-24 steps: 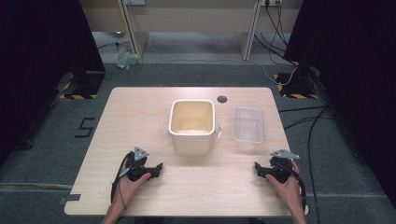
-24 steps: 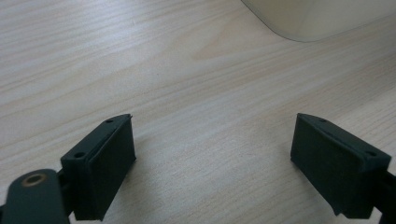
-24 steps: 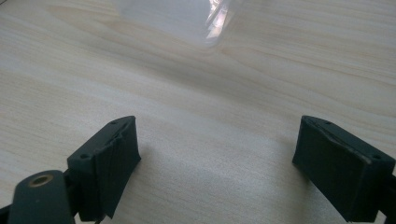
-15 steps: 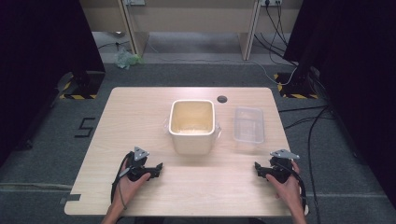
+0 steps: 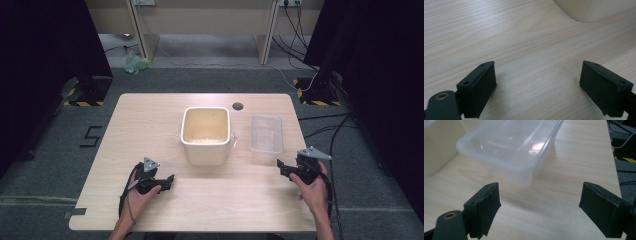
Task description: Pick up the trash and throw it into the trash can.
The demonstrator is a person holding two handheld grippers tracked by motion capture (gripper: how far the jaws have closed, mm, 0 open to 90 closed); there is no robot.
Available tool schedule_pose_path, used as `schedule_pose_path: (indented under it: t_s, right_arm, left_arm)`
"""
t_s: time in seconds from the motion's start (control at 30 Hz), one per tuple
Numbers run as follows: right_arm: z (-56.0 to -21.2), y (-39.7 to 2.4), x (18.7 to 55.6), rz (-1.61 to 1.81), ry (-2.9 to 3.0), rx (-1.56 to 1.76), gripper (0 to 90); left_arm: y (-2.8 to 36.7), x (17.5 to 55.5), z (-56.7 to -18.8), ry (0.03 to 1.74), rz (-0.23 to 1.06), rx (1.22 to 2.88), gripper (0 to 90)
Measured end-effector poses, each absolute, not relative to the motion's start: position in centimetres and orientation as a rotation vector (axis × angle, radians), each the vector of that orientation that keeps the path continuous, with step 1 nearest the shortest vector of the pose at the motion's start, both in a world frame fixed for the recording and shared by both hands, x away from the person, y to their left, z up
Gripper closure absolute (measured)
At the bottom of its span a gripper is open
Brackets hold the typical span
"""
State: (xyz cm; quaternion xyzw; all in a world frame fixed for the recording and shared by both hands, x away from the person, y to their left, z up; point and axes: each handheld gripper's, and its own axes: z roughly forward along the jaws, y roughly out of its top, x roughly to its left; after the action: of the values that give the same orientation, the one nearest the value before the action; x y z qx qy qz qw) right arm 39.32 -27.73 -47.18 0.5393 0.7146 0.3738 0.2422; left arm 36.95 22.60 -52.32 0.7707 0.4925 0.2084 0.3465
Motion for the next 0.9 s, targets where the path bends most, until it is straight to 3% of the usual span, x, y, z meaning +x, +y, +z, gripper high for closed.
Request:
schedule_pose_path:
  t_s: [0.3,0.63,0.9]
  right_arm:
    - [-45.3,-26.8,42.7,1.046,1.932,1.494,17.4]
    - [-45.7,-25.3,47.4,0.945,1.953,1.527,26.7]
    - [-46.3,-24.9,47.3,1.036,2.009,1.519,29.9]
  left_arm:
    - [22.6,36.9,-52.3,1.277,0.541,2.0,12.6]
    - [22.6,36.9,-52.3,1.278,0.541,2.0,12.6]
    - [22.6,36.9,-52.3,1.278,0.541,1.999,12.6]
